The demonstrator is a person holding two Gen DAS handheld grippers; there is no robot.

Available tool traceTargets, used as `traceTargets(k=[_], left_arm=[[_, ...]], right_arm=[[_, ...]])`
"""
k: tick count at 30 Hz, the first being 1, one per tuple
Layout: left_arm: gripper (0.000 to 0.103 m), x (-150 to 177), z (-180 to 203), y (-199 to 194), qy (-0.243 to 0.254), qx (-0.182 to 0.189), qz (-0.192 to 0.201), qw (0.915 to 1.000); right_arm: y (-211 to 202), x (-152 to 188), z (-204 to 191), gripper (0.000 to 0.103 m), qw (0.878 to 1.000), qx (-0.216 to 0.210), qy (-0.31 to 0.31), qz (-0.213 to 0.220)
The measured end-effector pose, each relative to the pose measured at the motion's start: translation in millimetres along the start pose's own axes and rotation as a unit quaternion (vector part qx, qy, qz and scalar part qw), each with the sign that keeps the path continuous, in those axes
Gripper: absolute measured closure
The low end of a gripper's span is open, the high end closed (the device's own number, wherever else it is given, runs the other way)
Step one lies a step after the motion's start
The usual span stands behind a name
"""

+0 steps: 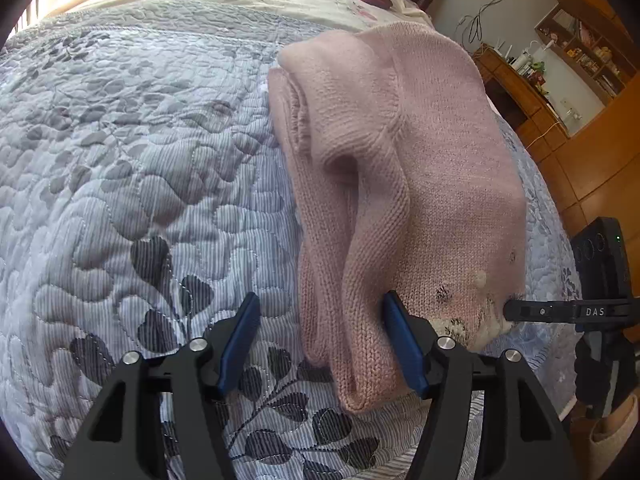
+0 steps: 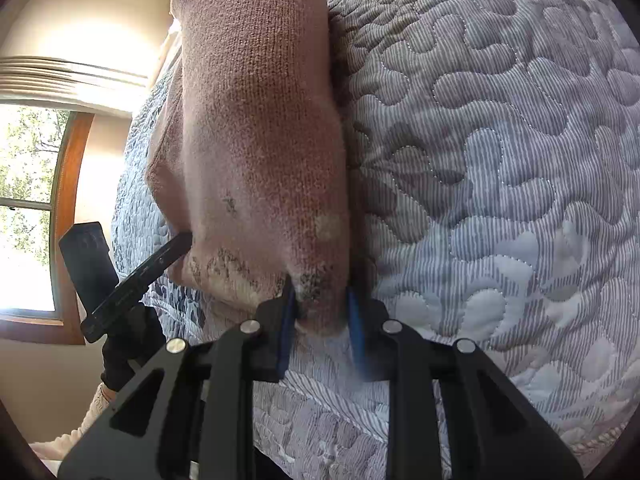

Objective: Fold small clothes
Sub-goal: 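Release the bundle and pull both grippers back from it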

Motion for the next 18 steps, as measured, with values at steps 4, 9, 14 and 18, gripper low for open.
traceTargets(k=[4, 9, 14, 18], left_arm=[[0.040, -1.5, 1.3, -11.7, 0.001, -0.016, -0.001, 0.9999], [0.038, -2.9, 14.3, -42.7, 0.009, -0.034, 0.009, 0.9993], [0.028, 1.6, 28.1, -72.1, 0.004, -0.056, 0.017, 0.9983], [0.026, 8.7, 37.6, -90.4, 0.003, -0.074, 0.019, 0.9971]], right_arm=[[-21.7, 16.2, 5.2, 0.065, 0.999, 0.023, -0.020, 0.016], [-48.9, 23.5, -7.8, 0.035, 0.991, 0.099, -0.070, 0.060], [-70.0, 35.7, -20.4, 0.024, 0.977, 0.167, -0.098, 0.090], [-88.7, 45.0, -32.2, 0.018, 0.965, 0.205, -0.124, 0.107]])
Point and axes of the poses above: each gripper's, at about its wrist camera, not at the fingertips, and y roughly the way its jaws point, z to its right, x to its underside, the point moved 6 cm from there along y, roughly the way its jaws point, and after that the axes turned 6 degrees about z, right-handed, at the moved point
